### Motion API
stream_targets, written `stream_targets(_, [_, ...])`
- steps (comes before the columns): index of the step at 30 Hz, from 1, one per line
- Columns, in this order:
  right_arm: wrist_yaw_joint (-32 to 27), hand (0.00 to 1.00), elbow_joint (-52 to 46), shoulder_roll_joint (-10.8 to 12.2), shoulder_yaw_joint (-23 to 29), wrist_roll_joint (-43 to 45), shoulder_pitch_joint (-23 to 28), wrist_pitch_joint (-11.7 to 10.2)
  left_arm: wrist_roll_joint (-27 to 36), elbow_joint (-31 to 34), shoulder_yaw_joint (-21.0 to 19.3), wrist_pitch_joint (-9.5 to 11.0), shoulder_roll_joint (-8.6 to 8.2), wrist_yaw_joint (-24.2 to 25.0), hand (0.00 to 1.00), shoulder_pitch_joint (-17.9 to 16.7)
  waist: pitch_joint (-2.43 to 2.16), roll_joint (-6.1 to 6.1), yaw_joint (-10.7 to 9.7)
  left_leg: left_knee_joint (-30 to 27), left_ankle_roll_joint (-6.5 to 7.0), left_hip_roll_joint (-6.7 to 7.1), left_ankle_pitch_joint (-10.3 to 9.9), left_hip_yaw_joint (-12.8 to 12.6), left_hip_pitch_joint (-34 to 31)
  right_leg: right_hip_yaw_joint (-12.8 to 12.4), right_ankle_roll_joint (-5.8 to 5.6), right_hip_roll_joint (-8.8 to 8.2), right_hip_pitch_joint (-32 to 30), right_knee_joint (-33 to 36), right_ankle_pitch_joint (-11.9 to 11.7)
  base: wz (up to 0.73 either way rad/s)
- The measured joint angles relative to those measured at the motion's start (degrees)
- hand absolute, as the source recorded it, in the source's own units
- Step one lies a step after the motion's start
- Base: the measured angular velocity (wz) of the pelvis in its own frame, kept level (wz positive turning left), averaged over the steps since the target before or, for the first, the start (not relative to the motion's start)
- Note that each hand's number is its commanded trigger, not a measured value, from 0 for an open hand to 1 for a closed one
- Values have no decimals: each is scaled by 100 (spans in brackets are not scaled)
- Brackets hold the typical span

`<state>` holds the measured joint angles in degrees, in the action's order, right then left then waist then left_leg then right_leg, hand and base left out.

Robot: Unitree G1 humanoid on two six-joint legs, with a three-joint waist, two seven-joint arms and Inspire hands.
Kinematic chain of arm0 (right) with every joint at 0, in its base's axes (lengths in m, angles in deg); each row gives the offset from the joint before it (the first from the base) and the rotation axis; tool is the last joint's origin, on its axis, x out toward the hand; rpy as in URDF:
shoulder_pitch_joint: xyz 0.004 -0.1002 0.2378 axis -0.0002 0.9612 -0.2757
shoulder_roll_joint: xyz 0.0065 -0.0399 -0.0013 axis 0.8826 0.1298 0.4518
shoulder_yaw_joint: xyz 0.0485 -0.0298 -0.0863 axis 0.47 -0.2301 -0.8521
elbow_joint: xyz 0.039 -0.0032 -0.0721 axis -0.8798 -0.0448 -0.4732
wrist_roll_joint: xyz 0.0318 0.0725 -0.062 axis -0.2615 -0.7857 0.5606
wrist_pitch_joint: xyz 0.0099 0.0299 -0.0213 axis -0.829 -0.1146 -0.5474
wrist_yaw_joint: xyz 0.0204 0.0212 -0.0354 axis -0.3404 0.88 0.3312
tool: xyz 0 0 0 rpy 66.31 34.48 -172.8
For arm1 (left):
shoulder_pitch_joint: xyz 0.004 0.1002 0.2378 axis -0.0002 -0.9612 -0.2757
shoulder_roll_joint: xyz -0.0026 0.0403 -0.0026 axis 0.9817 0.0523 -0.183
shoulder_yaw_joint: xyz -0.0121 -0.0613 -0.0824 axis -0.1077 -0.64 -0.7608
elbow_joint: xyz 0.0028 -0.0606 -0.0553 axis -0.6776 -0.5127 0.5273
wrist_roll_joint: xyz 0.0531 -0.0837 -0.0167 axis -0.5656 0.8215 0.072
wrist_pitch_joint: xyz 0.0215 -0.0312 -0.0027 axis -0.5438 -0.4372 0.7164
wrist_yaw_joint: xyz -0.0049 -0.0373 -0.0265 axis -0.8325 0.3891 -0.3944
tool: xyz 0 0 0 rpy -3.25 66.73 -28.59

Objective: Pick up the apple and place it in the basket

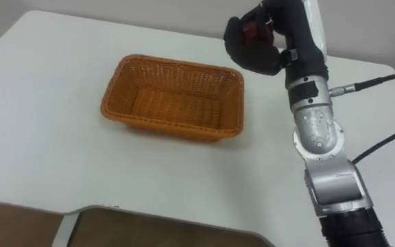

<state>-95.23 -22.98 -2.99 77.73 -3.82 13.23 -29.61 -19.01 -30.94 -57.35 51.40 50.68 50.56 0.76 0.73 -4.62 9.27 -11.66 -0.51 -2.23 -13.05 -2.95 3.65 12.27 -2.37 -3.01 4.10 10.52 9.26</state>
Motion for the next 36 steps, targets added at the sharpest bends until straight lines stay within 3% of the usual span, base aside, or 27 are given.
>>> stream_targets(2, [185, 0, 4, 0, -121, 32, 0, 105, -167, 30, 0, -30, -2, 39, 0, 59, -2, -3, 83, -6, 0, 0, 0, 9, 3, 0, 0, 0, -6, 1, 0, 0])
stream_targets(10, [315, 0, 154, -3, -367, 7, -1, 116, -201, 389, 254, -50, 43, 29, 0, 9, -8, -45, 152, 0, -3, 7, 2, 198, 50, 56, 0, 1, 114, -6, 0, 12])
stream_targets(16, [314, 0, 205, -1, -368, 20, 0, 105, -221, 726, 318, -36, 21, -142, 0, -59, 21, -71, 118, 11, -3, 12, 2, 210, 85, 64, 0, 1, 183, -29, 0, 2])
stream_targets(25, [312, 0, 218, -2, -361, 20, 0, 75, -219, 942, 321, 83, -60, -182, 0, -56, 27, -60, 51, 2, -5, 24, 3, 188, 58, 52, 0, 0, 190, -85, 0, 0])
stream_targets(33, [147, 0, 190, -34, 102, -187, 8, -261, -222, 946, 273, 247, -60, -188, 0, -115, 10, -24, -19, 7, -5, 29, 3, 208, 110, 43, 0, 1, 224, -97, 0, 1])
stream_targets(36, [-97, 0, 189, -36, 407, -308, 18, -388, -277, 914, 126, 260, -62, -184, 0, -194, 5, 16, -156, 37, -5, 29, 3, 186, 193, 44, 0, 0, 293, -112, 0, -1])
